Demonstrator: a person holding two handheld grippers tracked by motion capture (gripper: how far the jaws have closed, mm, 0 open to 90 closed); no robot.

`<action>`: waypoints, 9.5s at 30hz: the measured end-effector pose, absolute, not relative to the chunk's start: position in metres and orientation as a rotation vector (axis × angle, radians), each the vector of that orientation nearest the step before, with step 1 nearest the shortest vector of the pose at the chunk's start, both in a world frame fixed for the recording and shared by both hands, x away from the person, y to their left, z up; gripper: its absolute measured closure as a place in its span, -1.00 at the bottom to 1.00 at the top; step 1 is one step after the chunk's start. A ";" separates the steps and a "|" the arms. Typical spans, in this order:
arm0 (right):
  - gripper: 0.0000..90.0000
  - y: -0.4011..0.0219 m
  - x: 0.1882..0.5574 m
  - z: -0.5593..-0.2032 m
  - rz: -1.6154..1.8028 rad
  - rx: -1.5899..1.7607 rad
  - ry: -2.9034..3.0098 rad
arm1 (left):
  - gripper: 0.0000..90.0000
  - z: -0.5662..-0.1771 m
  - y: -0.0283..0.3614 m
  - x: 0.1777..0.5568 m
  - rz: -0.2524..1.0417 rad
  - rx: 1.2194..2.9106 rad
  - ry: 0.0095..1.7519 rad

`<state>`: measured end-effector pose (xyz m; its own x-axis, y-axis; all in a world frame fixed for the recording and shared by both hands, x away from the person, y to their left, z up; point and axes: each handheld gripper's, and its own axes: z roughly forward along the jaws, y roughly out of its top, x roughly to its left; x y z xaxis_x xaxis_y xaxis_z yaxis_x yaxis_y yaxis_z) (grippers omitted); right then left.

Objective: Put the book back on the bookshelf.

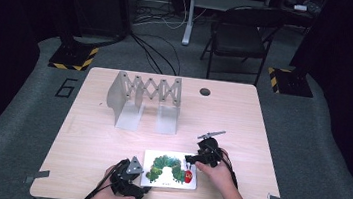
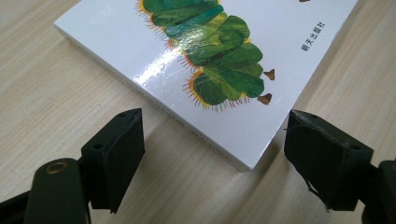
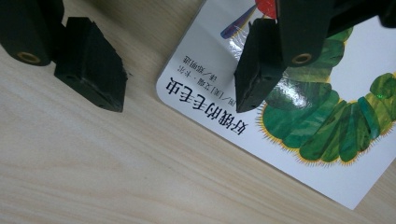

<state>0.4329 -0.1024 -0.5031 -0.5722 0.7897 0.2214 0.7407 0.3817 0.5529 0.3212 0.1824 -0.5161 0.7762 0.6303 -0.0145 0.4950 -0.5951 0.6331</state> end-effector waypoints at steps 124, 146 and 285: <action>-0.09 -0.090 0.413 -0.463 1.162 1.419 2.503 | -1.00 -0.524 0.170 0.323 0.406 2.269 0.994; -0.07 -0.090 0.414 -0.465 1.162 1.410 2.500 | -0.85 -0.520 0.163 0.314 0.554 2.296 0.871; 0.04 -0.094 0.441 -0.485 1.239 1.517 2.681 | -0.79 -0.517 0.174 0.320 0.423 2.283 0.948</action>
